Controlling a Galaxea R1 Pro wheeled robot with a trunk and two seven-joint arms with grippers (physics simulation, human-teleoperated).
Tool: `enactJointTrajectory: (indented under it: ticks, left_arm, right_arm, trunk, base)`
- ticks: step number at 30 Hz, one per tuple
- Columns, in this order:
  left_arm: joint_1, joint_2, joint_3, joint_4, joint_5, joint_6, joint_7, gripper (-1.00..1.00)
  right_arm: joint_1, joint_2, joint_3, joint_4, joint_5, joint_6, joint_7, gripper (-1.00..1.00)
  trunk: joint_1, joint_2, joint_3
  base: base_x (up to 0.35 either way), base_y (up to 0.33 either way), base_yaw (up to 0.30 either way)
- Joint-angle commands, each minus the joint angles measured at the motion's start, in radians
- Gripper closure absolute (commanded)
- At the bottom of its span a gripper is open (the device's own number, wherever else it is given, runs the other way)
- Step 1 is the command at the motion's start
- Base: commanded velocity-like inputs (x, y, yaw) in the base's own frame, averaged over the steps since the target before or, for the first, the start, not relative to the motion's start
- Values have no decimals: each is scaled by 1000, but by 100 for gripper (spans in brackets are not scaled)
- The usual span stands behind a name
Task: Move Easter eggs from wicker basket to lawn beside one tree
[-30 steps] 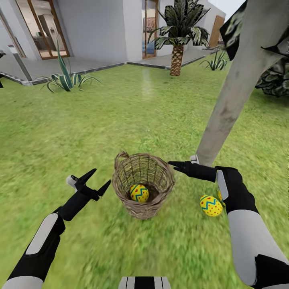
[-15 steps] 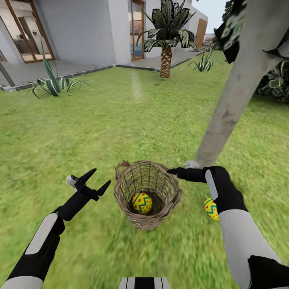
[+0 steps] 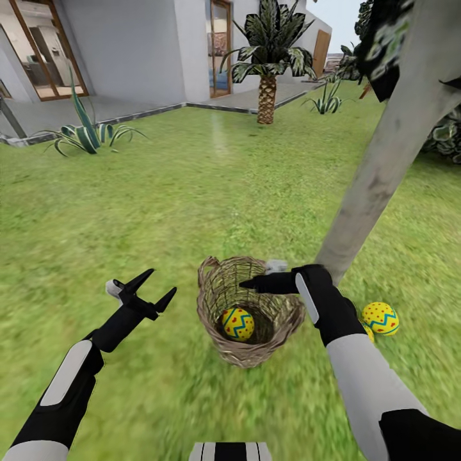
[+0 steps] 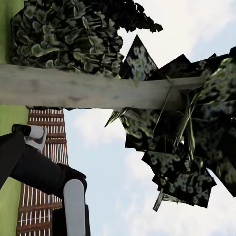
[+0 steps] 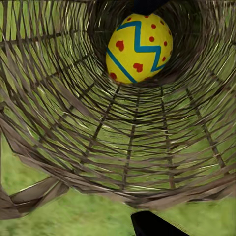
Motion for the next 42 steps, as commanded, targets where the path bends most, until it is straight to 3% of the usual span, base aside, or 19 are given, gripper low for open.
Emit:
enactJointTrajectory:
  ticks: [1, 4, 8, 11, 14, 19, 21, 27, 35, 42]
  left_arm:
    - [-1, 0, 0, 1, -2, 5, -4, -100]
    - [0, 0, 1, 1, -4, 5, -4, -100]
    - [0, 0, 0, -1, -4, 4, -4, -100]
    - [0, 0, 0, -1, -4, 4, -4, -100]
    - [0, 0, 1, -1, -4, 3, -4, -100]
    - [0, 0, 0, -1, -3, 4, -5, -100]
    - [-1, -1, 0, -1, -3, 5, -6, -100]
    - [0, -3, -1, -1, -4, 5, -6, -100]
    - [0, -1, 0, -5, -4, 5, -6, -100]
    - [0, -1, -1, 2, -3, 5, -6, -100]
  right_arm:
    - [-1, 2, 0, 1, -5, 6, -6, -100]
    - [0, 5, 1, 3, -5, 5, -53, -100]
    - [-1, 8, 2, 0, -8, 5, -204, -100]
    - [-2, 16, 5, -1, -8, 8, -269, -100]
    - [-4, 32, 8, 16, -10, 13, -297, -100]
    - [-10, 92, 24, 65, -19, 18, -544, -100]
    - [-17, 99, 54, 114, -21, 17, -578, -100]
    - [-40, 104, 97, 200, -20, 13, -600, -100]
    - [-42, 104, 101, 184, -18, 10, -600, -100]
    - [-42, 104, 102, 173, -18, 9, -600, -100]
  trunk:
    - [0, 0, -1]
    - [0, 0, -1]
    - [0, 0, -1]
    - [0, 0, -1]
    - [0, 0, -1]
    - [0, 0, -1]
    - [0, 0, -1]
    - [1, -1, -12]
    - [5, -3, -43]
    - [5, -3, -43]
  base:
    - [0, 197, 0]
    - [0, 77, 0]
    - [0, 14, 0]
    - [0, 2, 0]
    - [0, 0, 0]
    - [0, 0, 0]
    - [0, 0, 0]
    - [0, 0, 0]
    - [0, 0, 0]
    - [0, 0, 0]
